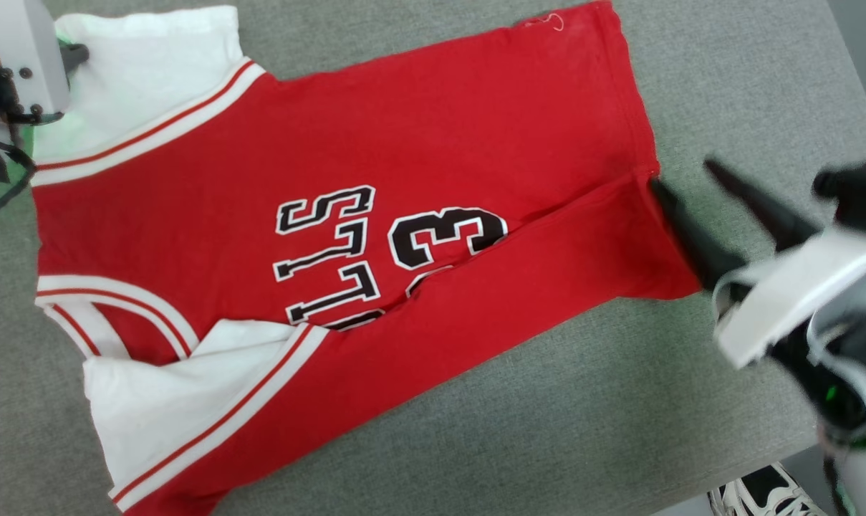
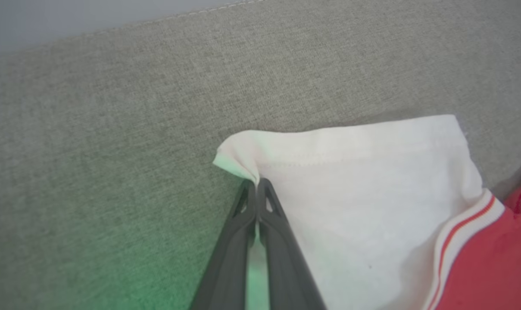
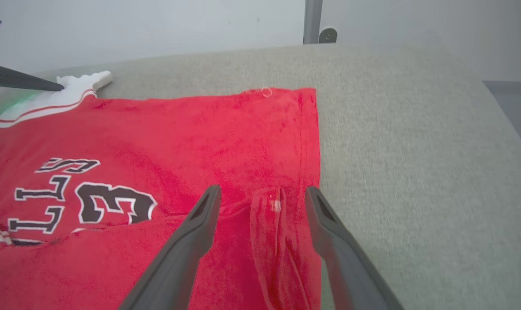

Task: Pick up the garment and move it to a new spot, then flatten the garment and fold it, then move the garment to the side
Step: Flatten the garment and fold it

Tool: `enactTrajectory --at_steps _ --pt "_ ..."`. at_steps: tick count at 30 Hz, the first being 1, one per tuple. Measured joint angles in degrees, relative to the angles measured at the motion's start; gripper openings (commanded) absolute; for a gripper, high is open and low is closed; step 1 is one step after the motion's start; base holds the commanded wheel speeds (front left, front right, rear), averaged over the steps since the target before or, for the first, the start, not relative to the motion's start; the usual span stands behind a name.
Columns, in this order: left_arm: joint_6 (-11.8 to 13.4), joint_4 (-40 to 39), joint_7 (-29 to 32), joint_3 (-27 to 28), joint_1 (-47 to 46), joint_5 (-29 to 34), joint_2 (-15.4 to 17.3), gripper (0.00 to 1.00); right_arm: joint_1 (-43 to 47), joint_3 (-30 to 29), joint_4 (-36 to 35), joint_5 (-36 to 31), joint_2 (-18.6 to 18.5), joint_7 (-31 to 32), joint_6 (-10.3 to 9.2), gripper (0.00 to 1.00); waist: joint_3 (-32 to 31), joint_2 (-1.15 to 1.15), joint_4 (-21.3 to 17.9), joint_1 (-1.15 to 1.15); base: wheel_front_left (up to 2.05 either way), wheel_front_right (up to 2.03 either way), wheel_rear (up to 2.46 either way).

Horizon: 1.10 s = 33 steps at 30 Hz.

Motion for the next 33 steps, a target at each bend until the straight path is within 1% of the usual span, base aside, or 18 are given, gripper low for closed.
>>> enactTrajectory --at_steps 4,7,13,19,22,27,33 --pt "-0.2 -0.8 -1.2 -1.0 -0.3 -0.4 -0.2 0.0 -8.0 0.6 2.0 1.0 -0.6 3.3 0.0 1.0 0.2 0.0 0.5 0.0 0.0 0.0 0.0" --pt "-0.2 -1.6 -1.4 -2.0 -0.7 -0.8 -0.6 0.0 -15.1 2.3 6.6 2.9 -0.9 7.3 0.0 1.0 0.6 0.0 1.2 0.0 0.0 0.0 0.0" --pt "-0.2 -2.7 -1.9 -3.9 -2.8 -1.5 -1.5 0.0 -29.3 6.9 20.9 2.6 -3.5 15.1 0.0 1.0 2.1 0.0 2.7 0.0 0.0 0.0 0.0" --pt "-0.2 -3.3 -2.6 -5.2 -4.4 -2.7 -3.0 0.0 -39.3 8.7 34.7 2.8 -4.6 19.4 0.0 1.0 3.5 0.0 4.9 0.0 0.0 0.0 0.0" --pt "-0.2 -3.3 -2.9 -5.7 -5.5 -3.4 -3.8 0.0 -42.4 9.1 39.8 2.7 -5.4 19.1 0.01 1.0 4.3 0.0 5.9 0.0 0.0 0.0 0.0" --pt "-0.4 -3.9 -3.3 -6.8 -7.2 -4.3 -4.4 0.0 -46.2 10.1 47.2 2.7 -5.4 17.5 0.01 1.0 5.8 0.0 7.3 0.0 0.0 0.0 0.0" --pt "-0.5 -5.0 -3.9 -8.2 -8.1 -5.5 -4.3 0.0 -49.3 11.7 53.3 2.8 -5.1 16.6 0.0 1.0 7.0 0.0 8.4 0.0 0.0 0.0 0.0"
